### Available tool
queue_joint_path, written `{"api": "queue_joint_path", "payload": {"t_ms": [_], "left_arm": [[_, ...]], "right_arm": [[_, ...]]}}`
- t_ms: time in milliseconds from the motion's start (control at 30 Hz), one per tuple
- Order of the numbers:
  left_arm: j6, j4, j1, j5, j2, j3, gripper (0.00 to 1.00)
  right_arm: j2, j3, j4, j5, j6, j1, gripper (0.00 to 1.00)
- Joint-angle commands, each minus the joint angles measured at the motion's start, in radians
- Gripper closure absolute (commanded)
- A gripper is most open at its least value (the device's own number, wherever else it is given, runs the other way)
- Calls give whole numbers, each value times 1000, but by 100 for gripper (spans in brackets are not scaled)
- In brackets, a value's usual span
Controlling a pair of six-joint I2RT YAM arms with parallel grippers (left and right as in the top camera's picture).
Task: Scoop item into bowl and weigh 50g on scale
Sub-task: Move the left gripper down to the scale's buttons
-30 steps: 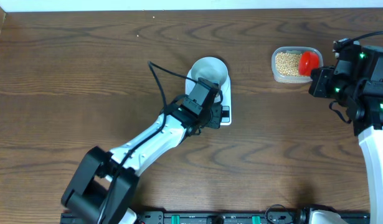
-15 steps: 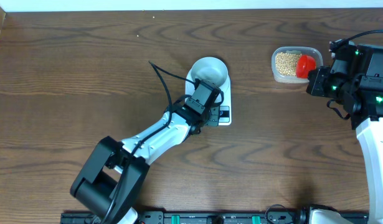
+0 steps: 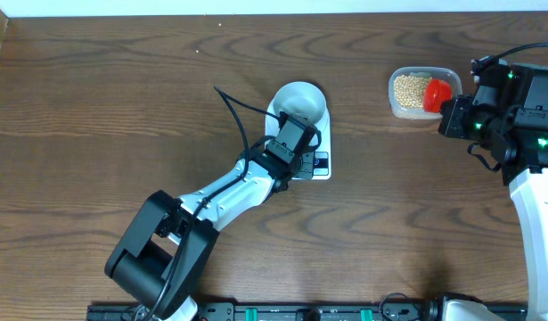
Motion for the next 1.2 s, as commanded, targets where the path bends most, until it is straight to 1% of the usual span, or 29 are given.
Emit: {"api": "queue_joint_path", "payload": {"t_ms": [0,1167], "left_arm": [[-12,3,-2,-16,11,21,92],[-12,2,-2,-8,34,17,93]], "right_arm": [[5,19,0,-10,-7,-6,99],[5,19,0,-10,-29,-6,99]]}}
